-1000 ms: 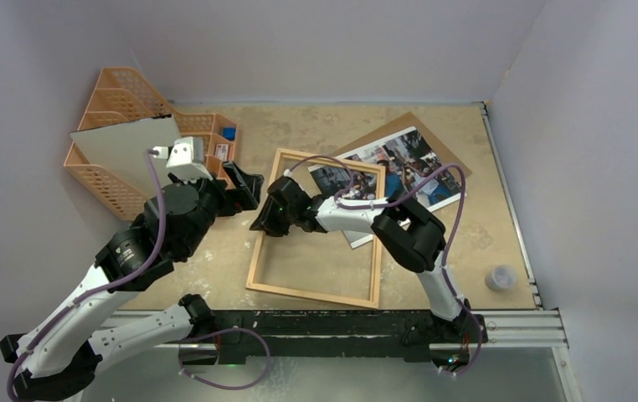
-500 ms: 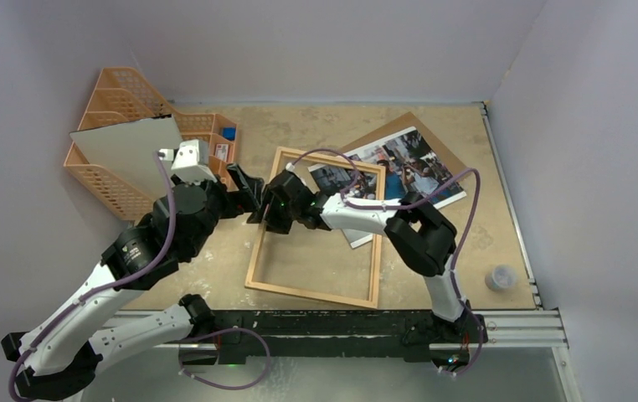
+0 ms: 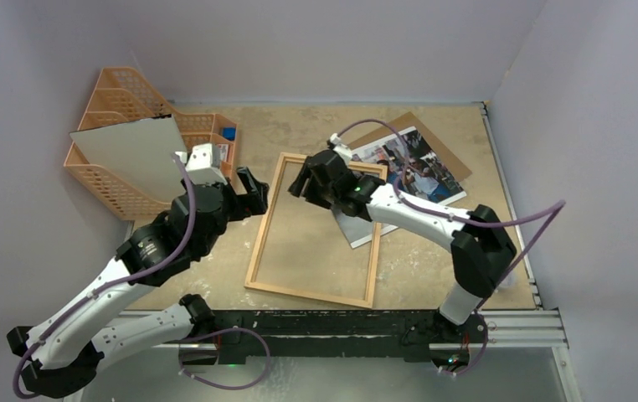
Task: Put the photo into the frame
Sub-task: Turn over the photo frame at the center of the board.
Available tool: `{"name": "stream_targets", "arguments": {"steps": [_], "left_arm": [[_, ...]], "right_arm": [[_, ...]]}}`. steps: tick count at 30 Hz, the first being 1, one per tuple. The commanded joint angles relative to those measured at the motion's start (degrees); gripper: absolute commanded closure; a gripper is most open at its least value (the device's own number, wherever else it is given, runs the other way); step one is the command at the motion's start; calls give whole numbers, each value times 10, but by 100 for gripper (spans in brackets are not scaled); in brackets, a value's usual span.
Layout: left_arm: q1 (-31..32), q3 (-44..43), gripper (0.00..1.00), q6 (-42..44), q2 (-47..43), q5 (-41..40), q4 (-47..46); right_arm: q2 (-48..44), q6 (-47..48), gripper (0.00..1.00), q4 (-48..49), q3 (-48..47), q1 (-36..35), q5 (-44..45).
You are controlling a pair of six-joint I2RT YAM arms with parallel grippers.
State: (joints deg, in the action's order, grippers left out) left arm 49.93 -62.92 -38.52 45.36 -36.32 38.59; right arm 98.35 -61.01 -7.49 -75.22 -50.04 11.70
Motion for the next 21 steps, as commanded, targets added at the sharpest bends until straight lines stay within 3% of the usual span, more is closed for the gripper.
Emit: {"name": "stream_targets", "arguments": {"steps": [1,7,9,12,21], "left_arm": [[0,32,9,-19,9,-8,-16],[0,112,9,-56,62,-5,-52],[-1,135,8,-113,131,-31,-38],[-6,149,7,-123,171,-45,-44],[-58,200,7,-113,217,35,-126]], "right_arm": [[-69,48,37,-85,70,56,94],[-138,85,37,-134,163,109,163],[-138,101,42,-140,201,129,130],[-130,99,47,-137,231,145,120],[-107,93,49,-140,256,166,145]]}}
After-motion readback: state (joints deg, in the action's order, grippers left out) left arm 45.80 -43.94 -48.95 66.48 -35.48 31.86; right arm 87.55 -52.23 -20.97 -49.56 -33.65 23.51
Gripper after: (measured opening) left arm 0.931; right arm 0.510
